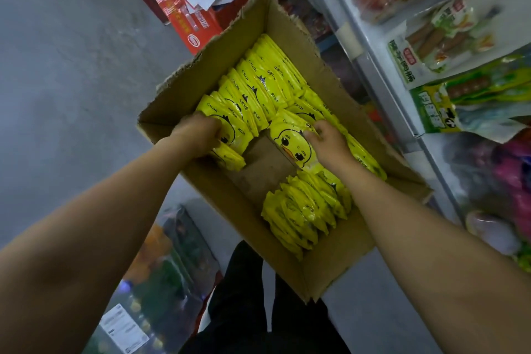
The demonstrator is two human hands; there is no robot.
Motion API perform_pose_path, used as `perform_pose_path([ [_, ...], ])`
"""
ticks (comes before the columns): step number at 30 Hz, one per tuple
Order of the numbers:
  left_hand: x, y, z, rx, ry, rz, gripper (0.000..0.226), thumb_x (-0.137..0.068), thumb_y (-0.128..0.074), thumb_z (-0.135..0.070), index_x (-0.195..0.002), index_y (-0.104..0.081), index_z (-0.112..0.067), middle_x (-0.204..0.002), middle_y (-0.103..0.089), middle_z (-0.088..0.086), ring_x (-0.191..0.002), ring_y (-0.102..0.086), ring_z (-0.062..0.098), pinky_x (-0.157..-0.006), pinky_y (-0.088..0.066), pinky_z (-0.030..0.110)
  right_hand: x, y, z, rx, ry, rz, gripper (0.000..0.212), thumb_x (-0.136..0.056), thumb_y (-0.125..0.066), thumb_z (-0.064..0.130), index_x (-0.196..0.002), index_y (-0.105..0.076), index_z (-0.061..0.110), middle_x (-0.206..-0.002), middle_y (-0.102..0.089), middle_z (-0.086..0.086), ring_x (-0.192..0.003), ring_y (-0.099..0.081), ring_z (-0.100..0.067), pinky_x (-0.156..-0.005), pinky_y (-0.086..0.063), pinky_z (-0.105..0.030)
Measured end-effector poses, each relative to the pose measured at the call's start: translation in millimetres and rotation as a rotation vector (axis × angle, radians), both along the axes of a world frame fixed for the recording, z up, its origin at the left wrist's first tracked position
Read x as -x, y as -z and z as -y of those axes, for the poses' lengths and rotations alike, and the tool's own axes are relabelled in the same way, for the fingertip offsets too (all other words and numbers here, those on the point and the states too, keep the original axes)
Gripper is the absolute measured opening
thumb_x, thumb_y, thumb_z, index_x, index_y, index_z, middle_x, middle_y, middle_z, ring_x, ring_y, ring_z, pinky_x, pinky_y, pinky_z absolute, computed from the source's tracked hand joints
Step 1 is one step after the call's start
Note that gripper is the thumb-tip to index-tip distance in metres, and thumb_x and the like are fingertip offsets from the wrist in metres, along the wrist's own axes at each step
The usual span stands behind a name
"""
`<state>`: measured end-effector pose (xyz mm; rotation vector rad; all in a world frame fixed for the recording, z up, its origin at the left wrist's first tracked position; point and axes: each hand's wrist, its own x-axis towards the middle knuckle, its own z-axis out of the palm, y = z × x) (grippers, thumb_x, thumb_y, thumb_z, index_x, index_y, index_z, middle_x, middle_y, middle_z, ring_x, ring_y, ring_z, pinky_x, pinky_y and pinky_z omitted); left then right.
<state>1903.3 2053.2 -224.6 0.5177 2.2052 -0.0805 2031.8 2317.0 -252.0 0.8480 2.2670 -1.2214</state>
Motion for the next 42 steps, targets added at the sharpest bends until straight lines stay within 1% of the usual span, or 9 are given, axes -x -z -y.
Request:
perform_pose_path([
  [4, -12, -36, -13, -0.263, -0.084, 0.204, 0.011, -0.091, -0.063, -0.022, -0.097, -0.056, -0.016, -0.090, -0.059, 0.004, -0.091, -0.057, 0.027, -0.065, -0.038, 0.029, -10, -43, -10, 0.025, 0.139, -0.015, 0.039, -0.097, -0.058, 0.033, -0.121, -0.057, 0.002, -0.118, -0.063, -0.019, -0.111, -0.058, -0.032, -0.096, -0.047, -0.044],
  [10, -38, -103, -54, -0.516, -0.212, 0.306, 0.010, -0.099, -0.051, -0.025, -0.103, -0.050, -0.016, -0.066, -0.046, -0.002, -0.057, -0.040, 0.014, -0.051, -0.030, 0.026, -54, -118, -33, 0.166, 0.502, -0.112, 0.021, -0.095, -0.061, 0.037, -0.101, -0.065, 0.016, -0.100, -0.065, 0.001, -0.091, -0.061, -0.011, -0.076, -0.049, -0.022],
  [12, -50, -123, -68, -0.571, -0.288, 0.332, 0.015, -0.100, -0.047, -0.025, -0.106, -0.050, -0.011, -0.070, -0.045, 0.000, -0.065, -0.041, 0.017, -0.054, -0.030, 0.026, -71, -138, -36, 0.236, 0.604, -0.163, 0.018, -0.091, -0.068, 0.034, -0.097, -0.066, 0.017, -0.091, -0.070, 0.004, -0.076, -0.065, -0.004, -0.062, -0.053, -0.016],
  [18, -94, -174, -98, -0.590, -0.340, 0.287, 0.032, -0.097, -0.049, -0.044, -0.111, -0.055, -0.016, -0.096, -0.058, -0.002, -0.101, -0.052, 0.021, -0.078, -0.039, 0.030, -130, -199, -46, 0.371, 0.775, -0.294, 0.017, -0.085, -0.075, 0.017, -0.100, -0.068, 0.013, -0.086, -0.076, -0.004, -0.069, -0.072, -0.015, -0.058, -0.059, -0.030],
  [21, -126, -211, -113, -0.575, -0.336, 0.391, 0.057, -0.090, -0.051, -0.059, -0.126, -0.055, -0.015, -0.128, -0.053, -0.002, -0.124, -0.045, 0.019, -0.103, -0.032, 0.036, -161, -229, -56, 0.353, 0.799, -0.380, 0.027, -0.080, -0.080, 0.021, -0.103, -0.069, 0.011, -0.095, -0.076, -0.009, -0.082, -0.074, -0.025, -0.074, -0.061, -0.044],
  [24, -167, -253, -130, -0.576, -0.263, 0.465, 0.066, -0.084, -0.064, -0.053, -0.135, -0.050, -0.013, -0.144, -0.043, 0.001, -0.136, -0.034, 0.022, -0.105, -0.026, 0.037, -199, -266, -70, 0.344, 0.805, -0.471, 0.031, -0.080, -0.080, 0.022, -0.107, -0.069, 0.011, -0.101, -0.076, -0.009, -0.087, -0.073, -0.025, -0.082, -0.059, -0.047],
  [29, -256, -317, -176, -0.638, -0.008, 0.504, 0.038, -0.086, -0.069, -0.023, -0.119, -0.051, -0.020, -0.090, -0.067, -0.017, -0.074, -0.064, -0.012, -0.066, -0.047, 0.005, -293, -334, -95, 0.353, 0.781, -0.628, 0.021, -0.085, -0.075, 0.020, -0.104, -0.069, 0.014, -0.090, -0.077, -0.003, -0.078, -0.074, -0.020, -0.067, -0.061, -0.037],
  [35, -384, -366, -247, -0.765, 0.118, 0.470, 0.029, -0.077, -0.077, -0.016, -0.103, -0.065, -0.019, -0.107, -0.073, 0.006, -0.092, -0.070, 0.017, -0.080, -0.058, 0.028, -447, -408, -139, 0.214, 0.769, -0.821, 0.036, -0.074, -0.082, 0.028, -0.104, -0.070, 0.014, -0.096, -0.077, -0.007, -0.083, -0.073, -0.024, -0.077, -0.059, -0.042],
  [42, -525, -424, -341, -0.774, 0.442, 0.397, 0.069, -0.050, -0.086, -0.046, -0.106, -0.066, -0.013, -0.096, -0.074, 0.009, -0.088, -0.071, 0.032, -0.080, -0.057, 0.046, -624, -477, -192, 0.069, 0.928, -1.051, 0.042, -0.067, -0.084, 0.030, -0.105, -0.069, 0.018, -0.102, -0.076, -0.005, -0.093, -0.073, -0.026, -0.084, -0.058, -0.047],
])
